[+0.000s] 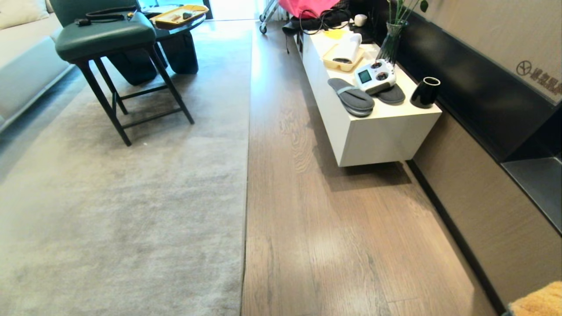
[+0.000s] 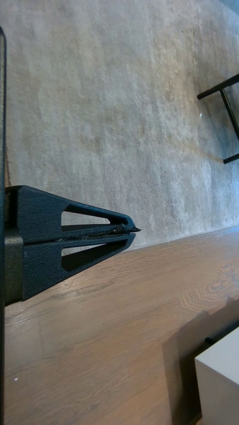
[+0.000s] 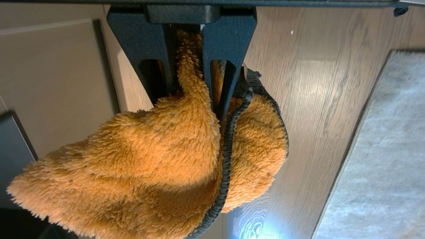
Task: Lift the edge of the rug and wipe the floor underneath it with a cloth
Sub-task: Put down the rag
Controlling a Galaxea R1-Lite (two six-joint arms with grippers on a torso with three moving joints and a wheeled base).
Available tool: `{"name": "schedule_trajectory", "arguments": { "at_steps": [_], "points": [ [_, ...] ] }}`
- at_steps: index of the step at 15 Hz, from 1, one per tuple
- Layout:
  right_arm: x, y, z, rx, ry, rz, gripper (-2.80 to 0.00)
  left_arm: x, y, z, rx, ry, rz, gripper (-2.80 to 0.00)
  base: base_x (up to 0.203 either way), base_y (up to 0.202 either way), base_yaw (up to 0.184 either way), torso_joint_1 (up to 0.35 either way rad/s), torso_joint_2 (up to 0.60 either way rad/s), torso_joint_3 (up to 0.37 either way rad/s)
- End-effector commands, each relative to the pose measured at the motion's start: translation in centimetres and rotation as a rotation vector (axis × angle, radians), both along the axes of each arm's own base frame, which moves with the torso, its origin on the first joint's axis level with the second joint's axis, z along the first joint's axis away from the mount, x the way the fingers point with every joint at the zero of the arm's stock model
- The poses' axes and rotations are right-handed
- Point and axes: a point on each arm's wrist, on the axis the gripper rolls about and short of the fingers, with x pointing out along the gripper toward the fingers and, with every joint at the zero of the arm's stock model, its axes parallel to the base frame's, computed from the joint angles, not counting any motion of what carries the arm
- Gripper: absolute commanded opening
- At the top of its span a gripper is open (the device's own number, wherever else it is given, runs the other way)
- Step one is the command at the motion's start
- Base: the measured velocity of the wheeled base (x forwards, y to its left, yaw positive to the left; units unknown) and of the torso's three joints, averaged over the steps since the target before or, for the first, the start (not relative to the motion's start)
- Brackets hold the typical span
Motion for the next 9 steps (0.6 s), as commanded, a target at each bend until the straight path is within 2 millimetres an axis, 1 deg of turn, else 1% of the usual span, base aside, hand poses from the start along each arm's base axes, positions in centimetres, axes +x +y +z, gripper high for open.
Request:
{"name": "schedule_trajectory", "arguments": {
  "at_steps": [1, 9],
  "points": [
    [0.01, 0.0, 0.0, -0.001, 0.001, 0.001, -2.8, -0.01, 0.0, 0.02, 0.0, -0.001, 0.0, -2.8, 0.179, 0.0, 0.0, 0.005, 0.0, 0.0],
    [0.01, 0.0, 0.0, -0.001, 0.001, 0.001, -2.8, -0.01, 0.0, 0.02, -0.006, -0.001, -0.001, -2.8, 0.197, 0.0, 0.001, 0.005, 0.0, 0.003]
  ]
}}
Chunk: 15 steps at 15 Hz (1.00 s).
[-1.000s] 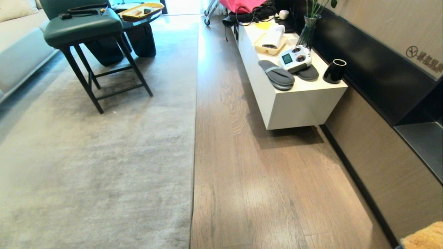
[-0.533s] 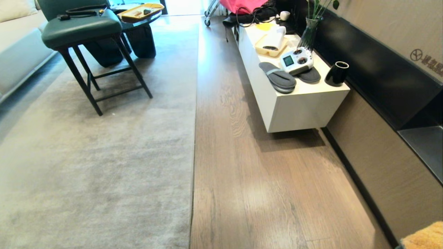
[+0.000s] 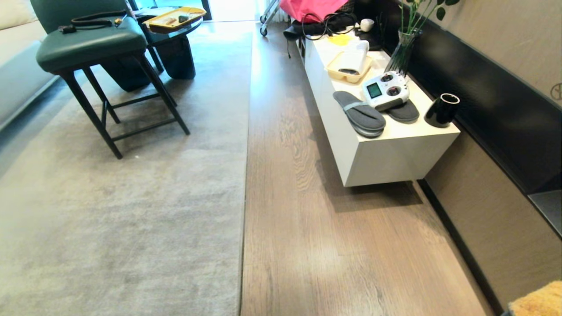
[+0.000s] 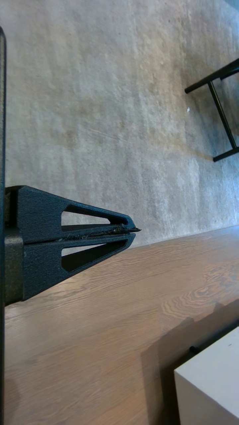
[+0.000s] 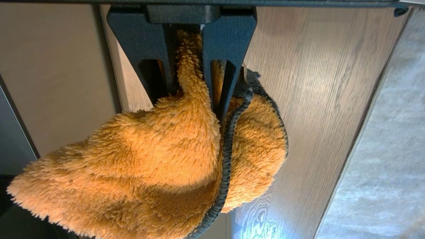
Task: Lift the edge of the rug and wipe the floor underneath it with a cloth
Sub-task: Put down the rag
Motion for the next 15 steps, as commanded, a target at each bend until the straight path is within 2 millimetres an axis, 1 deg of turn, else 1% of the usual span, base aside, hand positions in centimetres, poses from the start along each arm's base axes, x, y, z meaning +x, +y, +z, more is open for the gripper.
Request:
{"name": "schedule_trajectory", "arguments": {
  "at_steps": [1, 15],
  "points": [
    [0.01, 0.0, 0.0, -0.001, 0.001, 0.002, -2.8, 0.0, 0.0, -0.01, -0.001, 0.001, 0.0, -2.8, 0.151, 0.0, 0.002, 0.01, 0.0, -0.001],
    [0.01, 0.0, 0.0, -0.001, 0.001, 0.002, -2.8, 0.0, 0.0, 0.01, -0.002, -0.001, 0.0, -2.8, 0.0, 0.0, 0.0, 0.0, 0.0, 0.0]
  ]
}}
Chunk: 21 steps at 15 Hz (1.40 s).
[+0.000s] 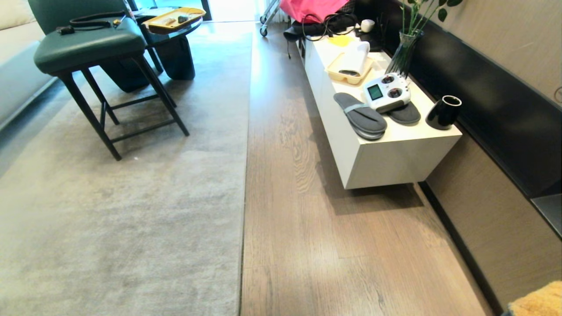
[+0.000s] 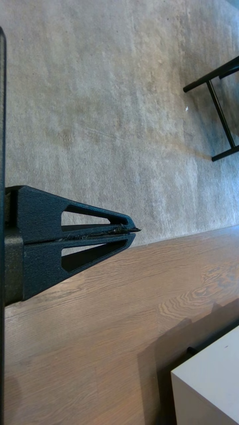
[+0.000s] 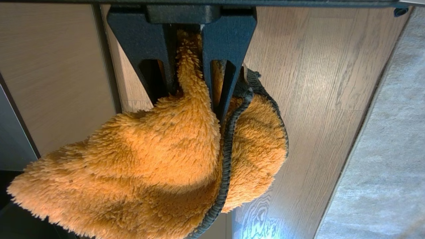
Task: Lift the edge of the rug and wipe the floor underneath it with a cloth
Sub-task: Put down the rag
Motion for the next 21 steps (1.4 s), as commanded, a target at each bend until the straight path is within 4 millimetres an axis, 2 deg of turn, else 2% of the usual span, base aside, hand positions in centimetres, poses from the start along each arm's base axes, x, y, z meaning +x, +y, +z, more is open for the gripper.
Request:
{"name": "schedule_trajectory", "arguments": {
  "at_steps": [1, 5, 21],
  "points": [
    [0.01, 0.0, 0.0, -0.001, 0.002, 0.001, -2.8, -0.01, 0.0, 0.03, 0.0, -0.002, 0.0, -2.8, 0.0, 0.0, 0.0, 0.0, 0.0, 0.0],
    [0.01, 0.0, 0.0, -0.001, 0.002, 0.001, -2.8, 0.0, 0.0, 0.0, 0.0, -0.001, 0.0, -2.8, 0.0, 0.0, 0.0, 0.002, 0.0, -0.086],
    [0.01, 0.0, 0.0, -0.001, 0.002, 0.001, -2.8, 0.0, 0.0, 0.02, -0.009, -0.002, 0.0, -2.8, 0.0, 0.0, 0.0, 0.001, 0.0, -0.194]
  ]
}}
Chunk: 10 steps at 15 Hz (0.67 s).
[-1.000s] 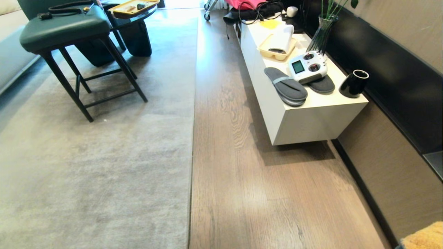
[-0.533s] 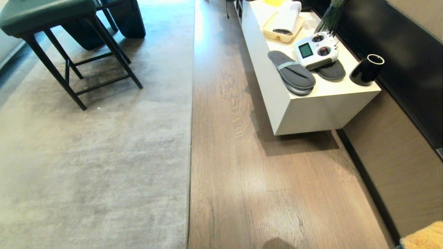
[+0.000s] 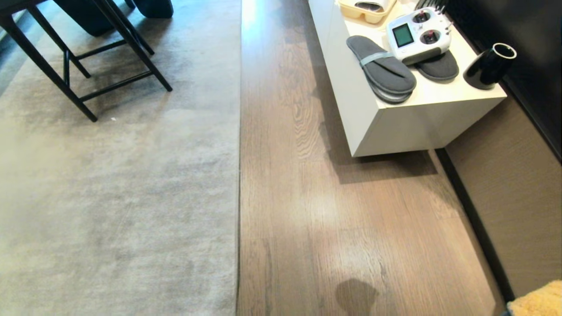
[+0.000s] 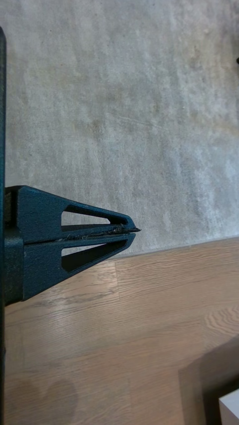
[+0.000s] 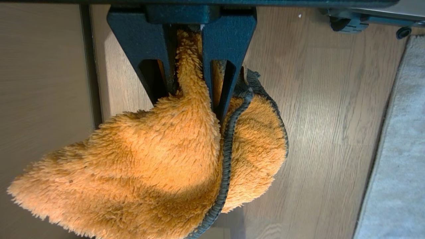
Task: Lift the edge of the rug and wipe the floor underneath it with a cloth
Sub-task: Put down the rag
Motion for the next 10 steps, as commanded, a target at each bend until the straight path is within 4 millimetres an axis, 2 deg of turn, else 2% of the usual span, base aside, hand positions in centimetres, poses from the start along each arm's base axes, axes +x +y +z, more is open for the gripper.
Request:
{"name": "schedule_trajectory", "arguments": {
  "at_steps": [1, 10],
  "points": [
    [0.01, 0.0, 0.0, -0.001, 0.002, 0.001, -2.8, 0.01, 0.0, -0.03, 0.0, 0.001, 0.0, -2.8, 0.0, 0.0, 0.0, -0.002, 0.0, -0.192],
    [0.01, 0.0, 0.0, -0.001, 0.002, 0.001, -2.8, 0.0, 0.0, 0.02, -0.006, -0.001, 0.0, -2.8, 0.0, 0.0, 0.0, 0.004, 0.0, -0.196]
  ]
}}
